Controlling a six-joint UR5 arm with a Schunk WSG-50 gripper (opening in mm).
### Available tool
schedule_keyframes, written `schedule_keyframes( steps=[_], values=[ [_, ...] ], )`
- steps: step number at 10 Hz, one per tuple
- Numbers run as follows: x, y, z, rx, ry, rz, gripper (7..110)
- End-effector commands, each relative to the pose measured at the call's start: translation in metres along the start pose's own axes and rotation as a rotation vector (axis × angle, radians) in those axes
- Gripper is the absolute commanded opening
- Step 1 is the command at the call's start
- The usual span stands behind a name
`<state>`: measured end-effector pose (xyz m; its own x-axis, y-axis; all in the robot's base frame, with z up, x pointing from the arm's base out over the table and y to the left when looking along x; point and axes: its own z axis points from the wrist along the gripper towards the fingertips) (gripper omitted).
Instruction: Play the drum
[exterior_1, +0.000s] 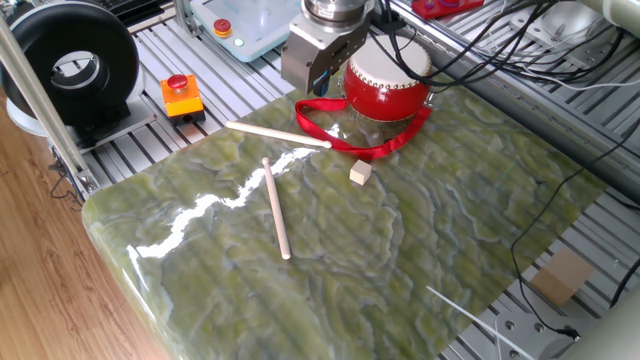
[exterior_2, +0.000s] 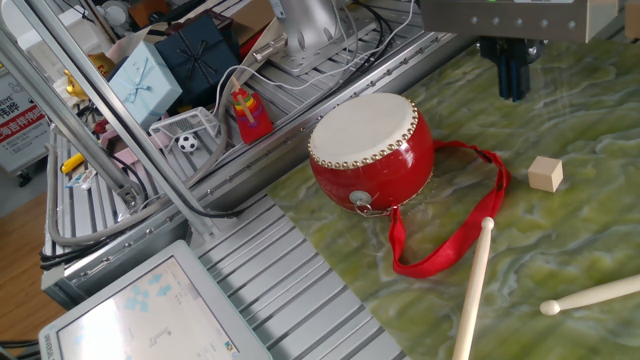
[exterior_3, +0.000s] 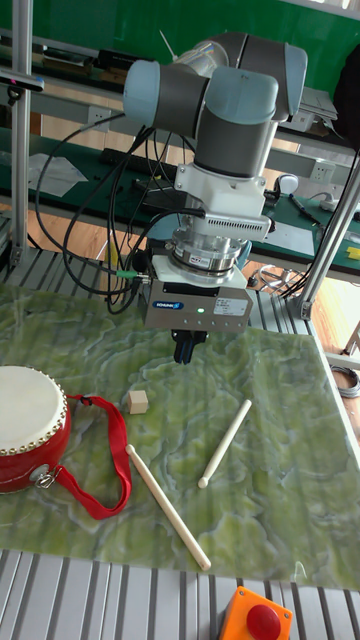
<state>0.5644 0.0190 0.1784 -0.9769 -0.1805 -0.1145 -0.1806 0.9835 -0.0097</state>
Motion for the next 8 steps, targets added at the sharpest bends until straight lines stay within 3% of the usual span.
schedule_keyframes(
  steps=[1, 4, 6, 8],
  values=[
    [-0.001, 0.004, -0.001, -0.018, -0.006, 0.018, 7],
    [0.013, 0.004, -0.001, -0.016, 0.051, 0.067, 7],
    [0.012, 0.016, -0.001, -0.062, 0.05, 0.065, 7],
    [0.007, 0.014, -0.001, -0.054, 0.03, 0.077, 7]
  ],
)
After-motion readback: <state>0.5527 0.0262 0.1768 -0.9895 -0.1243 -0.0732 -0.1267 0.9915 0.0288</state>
